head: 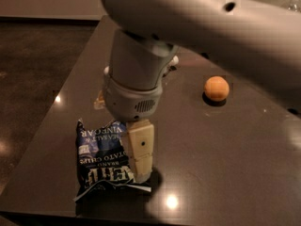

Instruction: Pick blue chip bag

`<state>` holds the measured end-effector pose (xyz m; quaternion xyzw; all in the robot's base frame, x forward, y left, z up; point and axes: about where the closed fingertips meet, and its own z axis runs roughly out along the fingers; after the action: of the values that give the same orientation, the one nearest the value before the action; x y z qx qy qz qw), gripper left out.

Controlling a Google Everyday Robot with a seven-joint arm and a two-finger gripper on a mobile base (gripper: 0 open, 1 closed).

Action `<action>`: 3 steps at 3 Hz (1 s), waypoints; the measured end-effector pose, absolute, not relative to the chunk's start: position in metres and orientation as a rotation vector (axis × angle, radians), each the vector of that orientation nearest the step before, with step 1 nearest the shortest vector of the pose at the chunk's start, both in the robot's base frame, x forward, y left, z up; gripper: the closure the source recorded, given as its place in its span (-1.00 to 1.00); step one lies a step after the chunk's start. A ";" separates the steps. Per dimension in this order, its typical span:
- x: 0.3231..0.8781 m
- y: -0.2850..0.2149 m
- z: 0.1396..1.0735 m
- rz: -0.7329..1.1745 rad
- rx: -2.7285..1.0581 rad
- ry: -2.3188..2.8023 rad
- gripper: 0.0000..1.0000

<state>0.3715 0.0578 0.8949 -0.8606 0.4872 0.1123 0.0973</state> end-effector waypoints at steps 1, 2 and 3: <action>0.359 0.084 0.881 0.354 -2.621 1.370 -1.00; 0.357 0.104 0.871 0.366 -2.669 1.325 -1.00; 0.362 0.116 0.863 0.351 -2.683 1.310 -1.00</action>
Offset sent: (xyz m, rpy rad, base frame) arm -0.0152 0.0710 -0.0425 -0.0587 0.0598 0.1713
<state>0.3620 0.1164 0.8628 -0.8905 0.4347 0.1165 0.0676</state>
